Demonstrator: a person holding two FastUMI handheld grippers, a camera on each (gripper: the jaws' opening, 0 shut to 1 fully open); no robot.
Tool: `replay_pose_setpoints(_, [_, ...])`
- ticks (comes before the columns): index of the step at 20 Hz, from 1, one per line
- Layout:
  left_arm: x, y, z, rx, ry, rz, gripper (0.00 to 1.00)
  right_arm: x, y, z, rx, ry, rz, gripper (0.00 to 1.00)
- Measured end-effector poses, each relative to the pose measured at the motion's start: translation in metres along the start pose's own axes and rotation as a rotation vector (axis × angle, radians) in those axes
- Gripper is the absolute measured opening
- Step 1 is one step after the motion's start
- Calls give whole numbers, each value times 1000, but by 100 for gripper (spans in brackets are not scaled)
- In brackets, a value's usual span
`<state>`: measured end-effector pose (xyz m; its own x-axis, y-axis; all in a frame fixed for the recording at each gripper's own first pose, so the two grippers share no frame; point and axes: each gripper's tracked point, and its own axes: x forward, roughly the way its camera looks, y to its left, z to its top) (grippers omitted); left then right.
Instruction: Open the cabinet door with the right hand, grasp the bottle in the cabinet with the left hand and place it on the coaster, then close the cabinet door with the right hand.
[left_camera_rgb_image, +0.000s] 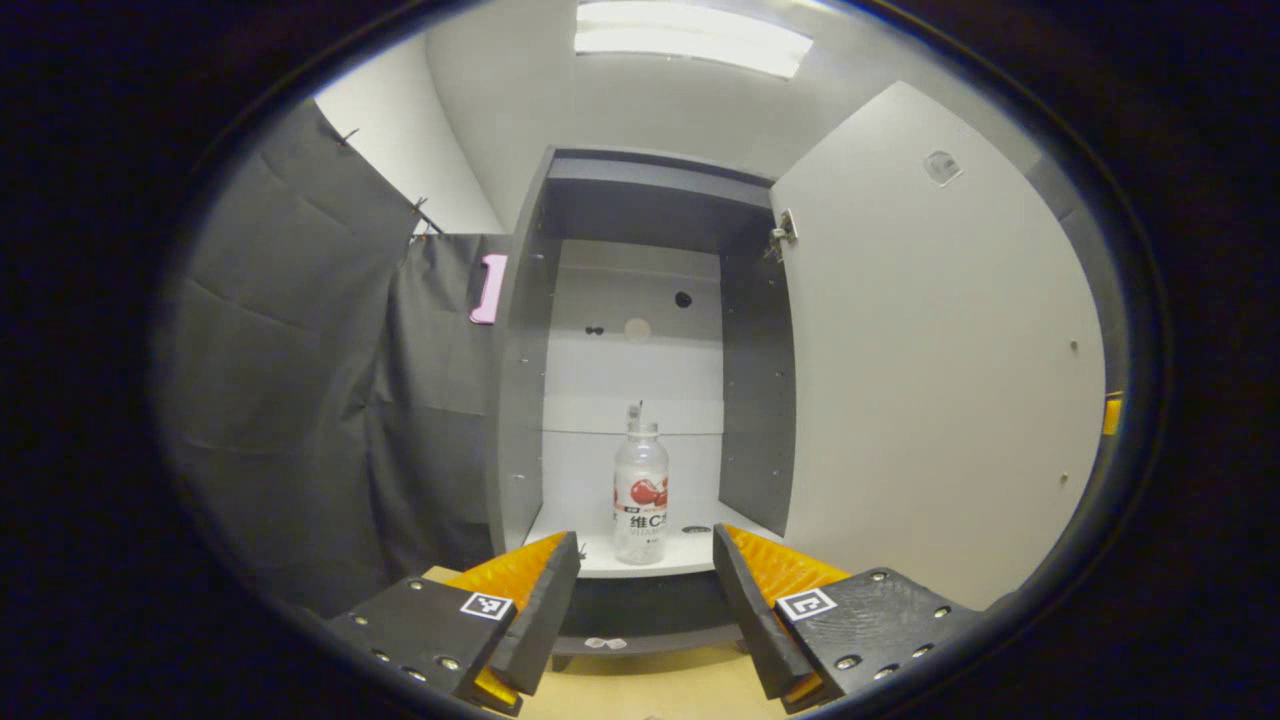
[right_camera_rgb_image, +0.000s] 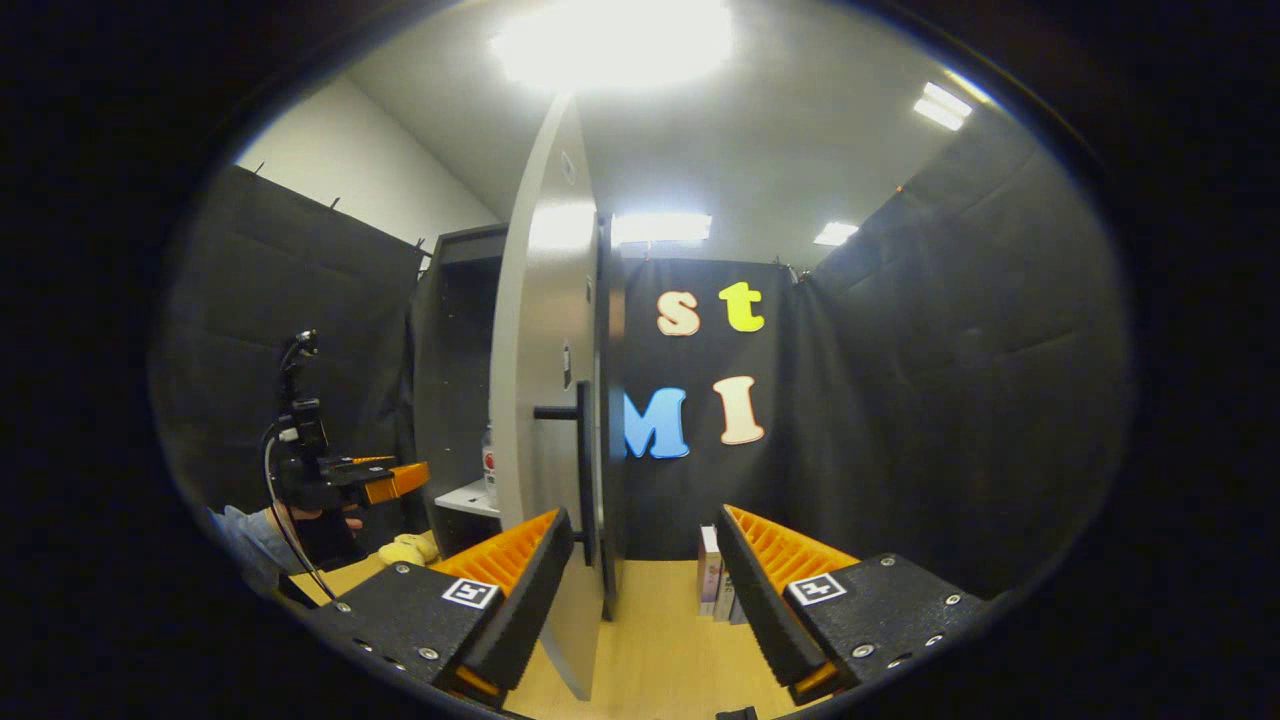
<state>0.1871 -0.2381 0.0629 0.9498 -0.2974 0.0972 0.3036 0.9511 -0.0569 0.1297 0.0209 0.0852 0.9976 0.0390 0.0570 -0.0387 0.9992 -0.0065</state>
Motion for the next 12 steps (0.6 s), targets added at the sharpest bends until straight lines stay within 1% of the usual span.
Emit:
replay_pose_setpoints(1, [19, -2, -4, 4, 6, -16, 80, -1, -16, -3, -2, 1, -58, 94])
replay_pose_setpoints(3, [48, -5, -9, 26, 14, -43, 80, -6, -32, -12, 14, 20, -151, 94])
replay_pose_setpoints(6, [86, -5, -18, 30, 28, -54, 83, -13, -50, -28, 42, 60, -261, 94])
replay_pose_setpoints(7, [99, -5, -24, 24, 29, -56, 84, -14, -56, -32, 45, 71, -292, 94])
replay_pose_setpoints(8, [109, -4, -30, 21, 35, -59, 80, -15, -60, -35, 47, 80, -320, 94])
replay_pose_setpoints(11, [140, 3, -39, 31, 40, -58, 84, -19, -67, -43, 53, 101, -383, 94])
replay_pose_setpoints(12, [149, 4, -42, 40, 41, -62, 77, -18, -68, -46, 57, 110, -398, 94])
